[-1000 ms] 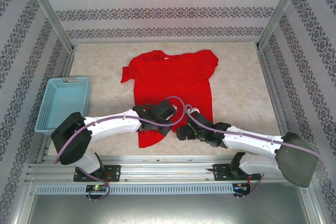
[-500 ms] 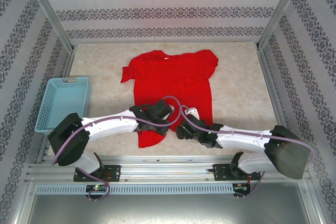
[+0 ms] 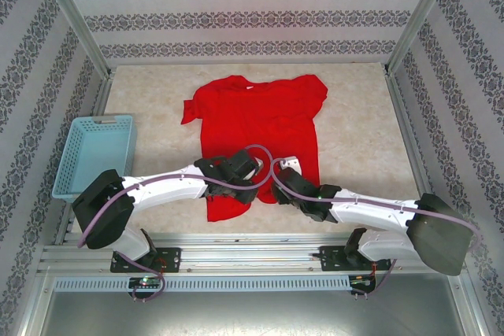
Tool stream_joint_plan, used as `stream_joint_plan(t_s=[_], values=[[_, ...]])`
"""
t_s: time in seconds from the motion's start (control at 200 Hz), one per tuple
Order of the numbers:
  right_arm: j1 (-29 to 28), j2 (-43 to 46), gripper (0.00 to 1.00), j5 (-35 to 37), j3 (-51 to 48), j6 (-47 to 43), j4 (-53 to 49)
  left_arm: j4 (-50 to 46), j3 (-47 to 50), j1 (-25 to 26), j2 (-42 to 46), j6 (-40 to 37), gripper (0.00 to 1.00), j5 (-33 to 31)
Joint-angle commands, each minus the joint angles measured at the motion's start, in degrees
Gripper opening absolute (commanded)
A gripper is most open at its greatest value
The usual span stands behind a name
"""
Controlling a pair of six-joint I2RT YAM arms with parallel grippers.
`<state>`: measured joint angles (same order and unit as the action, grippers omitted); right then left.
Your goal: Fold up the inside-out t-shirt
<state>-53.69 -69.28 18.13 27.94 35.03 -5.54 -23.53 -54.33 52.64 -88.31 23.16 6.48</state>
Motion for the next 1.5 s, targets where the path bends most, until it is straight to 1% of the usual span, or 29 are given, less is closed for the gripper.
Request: stream_joint_plan(t_s=[0.0,0.035,0.09,0.135,0.275,0.36,0.445,0.52,0.864,1.119,1.144,1.199,1.249,1.319,1.399,1.494], values=[[1.16,-0.34,0.30,-2.43,-0.31,-0.35,1.87,3.03,0.12,-0.26,0.15,-0.43,0.39,1.85],[1.37,-0.13,0.28,-2.78,-0.35,-0.21,2.02,3.45,0.01,-0.19,-0.12,-0.46,0.43,2.26],[1.63,0.19,0.28,-3.25,-0.72,-0.11,2.23,4.36,-0.30,-0.09,-0.68,-0.50,0.53,2.82],[1.95,0.37,0.28,-3.73,-0.93,0.02,2.41,5.32,-0.43,-0.08,-1.33,-0.54,0.57,3.11],[2.56,0.74,0.30,-4.39,-1.45,0.46,2.73,6.48,-2.27,-0.08,-5.02,-0.66,0.59,3.49],[2.68,1.27,0.32,-4.33,-1.64,0.65,2.45,6.47,-3.51,0.03,-7.24,-0.93,0.56,3.38],[2.80,2.03,0.33,-4.33,-1.92,0.86,2.14,6.05,-4.51,0.00,-8.45,-1.08,0.48,2.63],[2.80,2.86,0.34,-4.33,-2.28,0.94,1.62,6.07,-4.66,0.00,-8.22,-0.92,0.41,1.96],[2.83,9.22,0.44,-5.81,-6.29,3.90,0.18,8.23,-4.49,0.01,-7.31,1.40,0.19,0.08],[2.54,10.32,0.49,-7.26,-7.26,4.78,-0.07,8.28,-4.70,-0.04,-6.01,1.91,0.17,0.16],[2.54,10.35,0.50,-7.31,-7.37,4.87,0.03,8.14,-4.81,0.00,-5.78,1.85,0.19,0.13],[2.38,10.40,0.50,-7.48,-7.47,5.07,0.09,7.90,-4.81,0.00,-5.58,1.64,0.29,-0.04],[2.36,10.48,0.51,-7.28,-7.47,5.10,0.12,7.70,-4.92,0.00,-5.68,1.41,0.35,-0.21],[2.28,10.49,0.52,-7.20,-7.42,5.05,0.04,7.42,-5.56,0.00,-6.54,1.06,0.38,-0.23],[2.28,10.58,0.52,-7.15,-7.47,5.10,0.00,6.97,-6.30,0.00,-7.80,0.84,0.37,-0.11],[2.28,11.15,0.53,-6.99,-7.44,5.07,-0.52,6.60,-6.96,0.00,-8.76,0.57,0.31,0.01]])
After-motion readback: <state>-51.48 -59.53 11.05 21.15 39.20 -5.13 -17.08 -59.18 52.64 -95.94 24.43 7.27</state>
